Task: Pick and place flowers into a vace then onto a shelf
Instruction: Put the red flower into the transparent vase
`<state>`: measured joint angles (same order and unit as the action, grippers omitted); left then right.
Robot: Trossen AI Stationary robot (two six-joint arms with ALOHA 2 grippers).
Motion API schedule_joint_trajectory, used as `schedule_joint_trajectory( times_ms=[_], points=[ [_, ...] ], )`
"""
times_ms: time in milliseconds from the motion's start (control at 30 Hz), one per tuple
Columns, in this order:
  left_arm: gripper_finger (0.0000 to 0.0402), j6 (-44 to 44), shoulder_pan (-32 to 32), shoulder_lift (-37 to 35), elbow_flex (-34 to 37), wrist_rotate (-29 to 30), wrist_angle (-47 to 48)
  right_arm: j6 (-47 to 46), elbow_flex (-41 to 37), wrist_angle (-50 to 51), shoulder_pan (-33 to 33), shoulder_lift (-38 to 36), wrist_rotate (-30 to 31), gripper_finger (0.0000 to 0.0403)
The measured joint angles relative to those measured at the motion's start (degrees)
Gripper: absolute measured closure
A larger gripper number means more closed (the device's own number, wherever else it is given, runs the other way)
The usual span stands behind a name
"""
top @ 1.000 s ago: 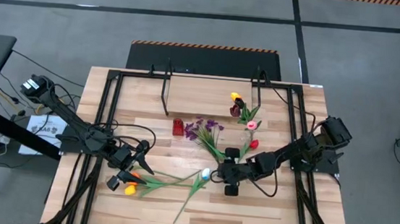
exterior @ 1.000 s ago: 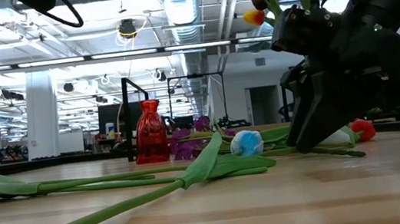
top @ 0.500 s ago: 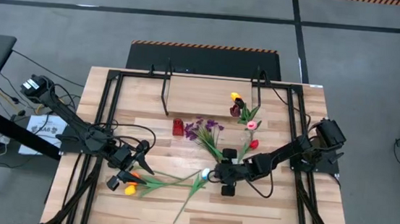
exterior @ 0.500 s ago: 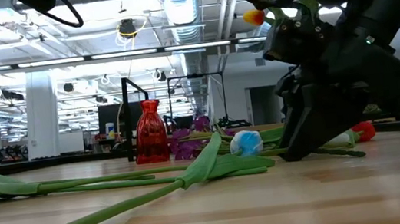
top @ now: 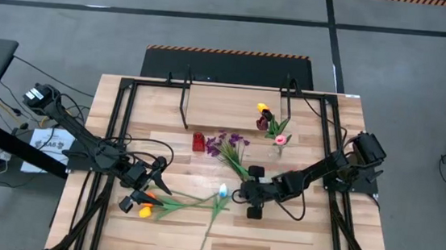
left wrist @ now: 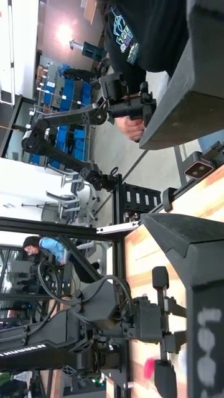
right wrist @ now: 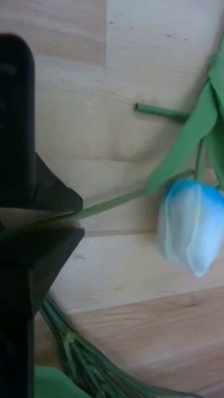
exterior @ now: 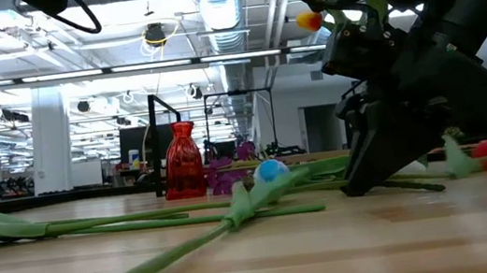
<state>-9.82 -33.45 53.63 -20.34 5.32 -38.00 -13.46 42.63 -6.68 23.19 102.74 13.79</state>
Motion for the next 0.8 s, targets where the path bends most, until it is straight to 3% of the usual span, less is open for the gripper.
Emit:
schedule_joint_trajectory(
  times_ms=[167,467,800],
  points=[
    [0.0235,0.0,0.0,0.0,0.0,0.0,0.0,-0.1,0.0,0.0,0.1,0.0,0.0,0.0396],
    [0.0235,0.0,0.0,0.0,0.0,0.0,0.0,-1.6,0.4,0.9,1.8,0.0,1.6,0.0399],
    [0.0235,-0.1,0.0,0.0,0.0,0.0,0.3,-3.1,12.5,22.8,6.9,0.2,5.2,0.0399]
  ],
)
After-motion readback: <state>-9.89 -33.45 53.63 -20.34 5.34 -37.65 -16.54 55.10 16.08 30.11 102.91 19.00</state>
